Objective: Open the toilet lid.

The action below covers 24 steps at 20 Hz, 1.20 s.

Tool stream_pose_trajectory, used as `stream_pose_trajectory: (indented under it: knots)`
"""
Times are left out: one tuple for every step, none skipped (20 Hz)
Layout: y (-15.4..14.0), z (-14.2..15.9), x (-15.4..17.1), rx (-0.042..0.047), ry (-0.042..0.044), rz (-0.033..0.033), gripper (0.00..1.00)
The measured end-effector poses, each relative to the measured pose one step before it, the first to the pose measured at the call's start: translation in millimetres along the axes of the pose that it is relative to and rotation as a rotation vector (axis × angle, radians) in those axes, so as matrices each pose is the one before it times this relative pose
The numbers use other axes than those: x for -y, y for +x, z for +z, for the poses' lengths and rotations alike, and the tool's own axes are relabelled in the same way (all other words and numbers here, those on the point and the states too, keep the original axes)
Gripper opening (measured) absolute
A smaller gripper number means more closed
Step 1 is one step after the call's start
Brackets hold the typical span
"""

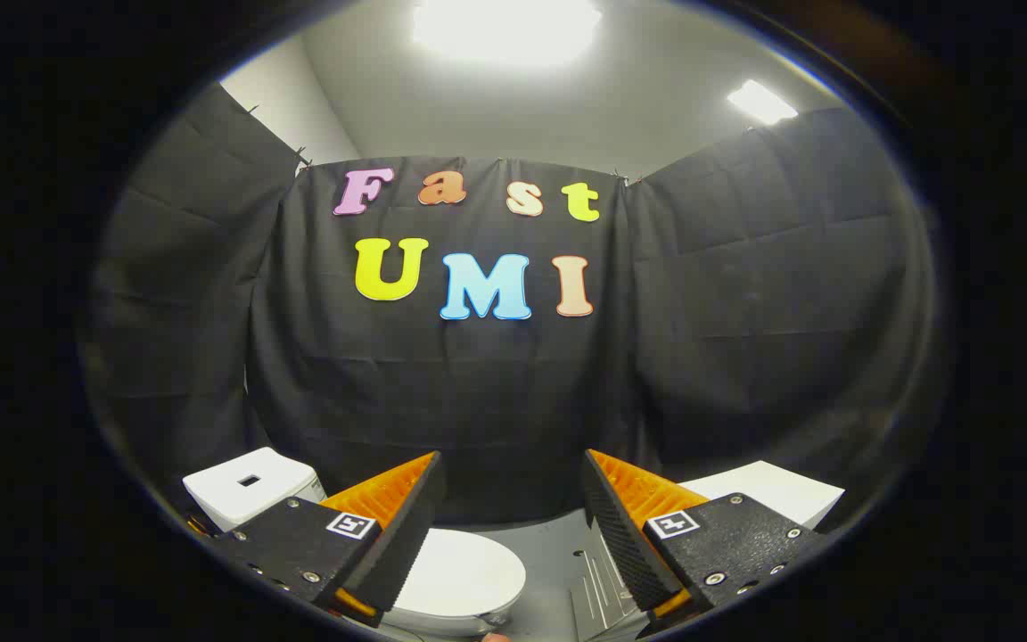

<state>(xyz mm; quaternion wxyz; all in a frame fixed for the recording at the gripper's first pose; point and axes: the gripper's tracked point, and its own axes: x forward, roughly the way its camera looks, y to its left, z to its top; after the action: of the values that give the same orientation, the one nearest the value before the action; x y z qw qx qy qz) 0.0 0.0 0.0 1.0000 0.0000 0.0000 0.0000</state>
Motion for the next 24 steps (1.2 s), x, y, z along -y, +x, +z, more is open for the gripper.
stream_pose_trajectory:
  knots:
    - [0.77,-1.61,1.74,-0.00265,0.00021,-0.00723,0.95]
    - [-0.22,-0.05,1.39,-0.00105,-0.00198,-0.00657,0.95]
    - [1.11,-2.54,0.54,-0.00383,-0.00416,-0.00405,0.95]
    - [0.61,-1.91,0.33,-0.00525,-0.00629,-0.00238,0.95]
    - [0.67,-2.75,0.20,-0.00631,-0.00506,-0.00213,0.95]
    - [0.61,-1.26,0.26,-0.00609,-0.00461,0.00010,0.95]
    - [0.51,-1.51,-1.21,-0.00457,-0.00400,0.00125,0.95]
    - [0.36,-0.14,-0.45,-0.00288,-0.00217,0.00158,0.95]
    - [0.42,-1.83,-0.41,-0.00322,-0.00020,0.00109,0.95]
    - [-0.18,-0.06,-0.67,-0.00259,0.00380,0.00194,0.95]
    - [0.24,-1.65,-1.60,-0.00205,0.00748,0.00367,0.95]
    - [0.48,0.52,-1.53,-0.00054,0.00614,0.00608,0.95]
    - [0.36,-0.92,-1.27,0.00176,0.00120,0.00372,0.95]
    - [-0.68,-0.02,-0.07,0.00021,-0.00455,-0.00037,0.95]
    - [1.81,-1.40,0.65,-0.00248,-0.00665,-0.00259,0.95]
    - [0.35,-0.86,1.13,-0.00056,-0.00526,-0.00318,0.95]
    - [0.94,0.09,0.43,-0.00018,-0.00197,-0.00211,0.95]
    - [0.05,-0.03,-0.33,-0.00088,0.00124,0.00106,0.95]
    - [0.01,-1.31,-1.62,-0.00066,0.00185,0.00181,0.95]
    - [0.82,-1.47,0.00,-0.00197,0.00133,0.00063,0.95]
    - [0.88,-3.05,-0.26,-0.00392,-0.00213,0.00060,0.95]
    - [1.56,-2.33,1.17,-0.00337,-0.00612,-0.00689,0.95]
    - [1.70,-3.03,4.86,-0.00285,-0.00492,-0.01837,0.95]
    - [1.92,-2.72,4.58,-0.00219,-0.00086,-0.01837,0.95]
